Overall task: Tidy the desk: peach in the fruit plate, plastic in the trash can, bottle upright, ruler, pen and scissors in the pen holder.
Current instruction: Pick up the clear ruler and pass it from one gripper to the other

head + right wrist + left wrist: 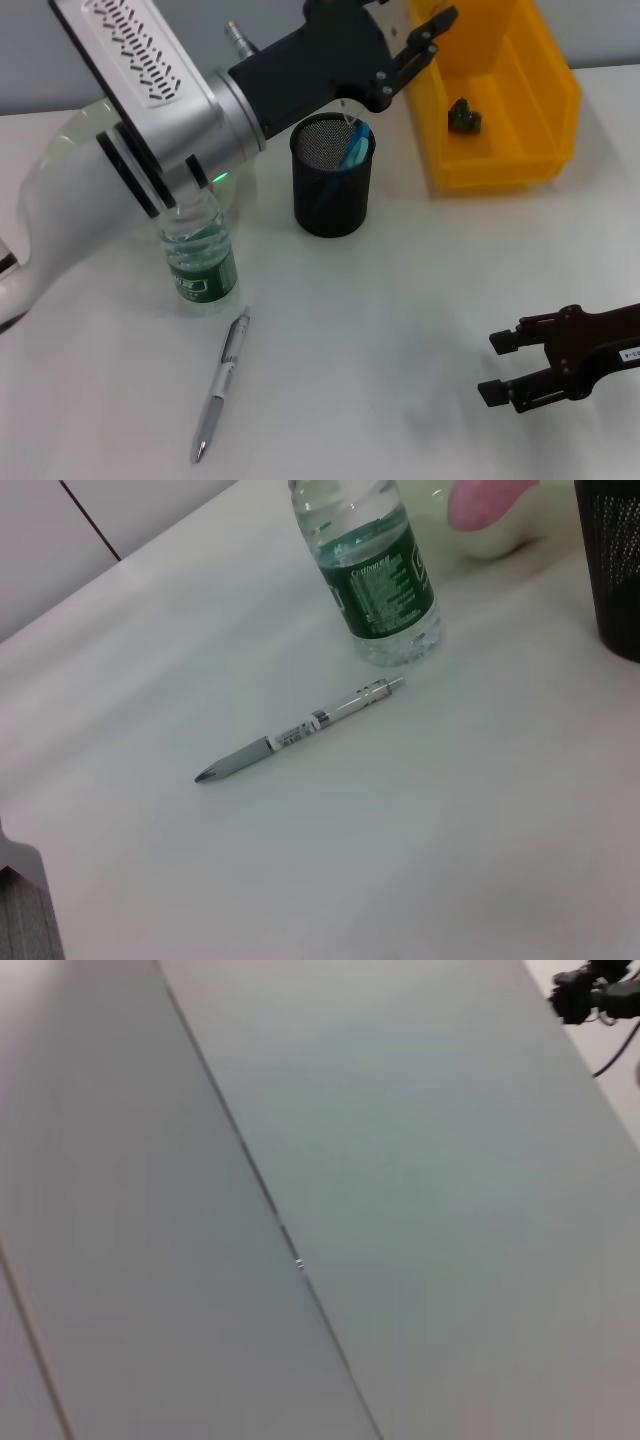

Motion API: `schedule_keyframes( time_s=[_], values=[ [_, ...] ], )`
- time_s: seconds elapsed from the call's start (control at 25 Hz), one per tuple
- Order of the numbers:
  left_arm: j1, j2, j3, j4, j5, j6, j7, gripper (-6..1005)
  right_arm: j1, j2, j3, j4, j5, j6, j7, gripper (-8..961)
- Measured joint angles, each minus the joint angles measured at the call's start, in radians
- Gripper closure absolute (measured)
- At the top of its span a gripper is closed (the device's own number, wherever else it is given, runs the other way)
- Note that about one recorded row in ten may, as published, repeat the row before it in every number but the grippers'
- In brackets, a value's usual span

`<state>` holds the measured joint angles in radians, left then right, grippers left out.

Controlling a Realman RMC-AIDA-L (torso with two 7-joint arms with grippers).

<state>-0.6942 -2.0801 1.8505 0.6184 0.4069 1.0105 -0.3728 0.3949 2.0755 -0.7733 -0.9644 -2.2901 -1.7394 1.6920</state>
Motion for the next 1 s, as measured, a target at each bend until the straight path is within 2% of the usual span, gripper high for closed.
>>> schedule_keyframes(
  time_s=[0.32,1.0],
  values=[
    [-0.030,0.000,0.026,-0.119,-0.090,0.010,0.063,612,0.010,0.002,-0.005,0.003,0.021,0.001,0.000,115],
    [-0.021,0.000,0.056,-0.149,-0.111,0.015,0.061,613,0.038,0.003,-0.012,0.030,0.026,0.032,0.000,114]
  ],
)
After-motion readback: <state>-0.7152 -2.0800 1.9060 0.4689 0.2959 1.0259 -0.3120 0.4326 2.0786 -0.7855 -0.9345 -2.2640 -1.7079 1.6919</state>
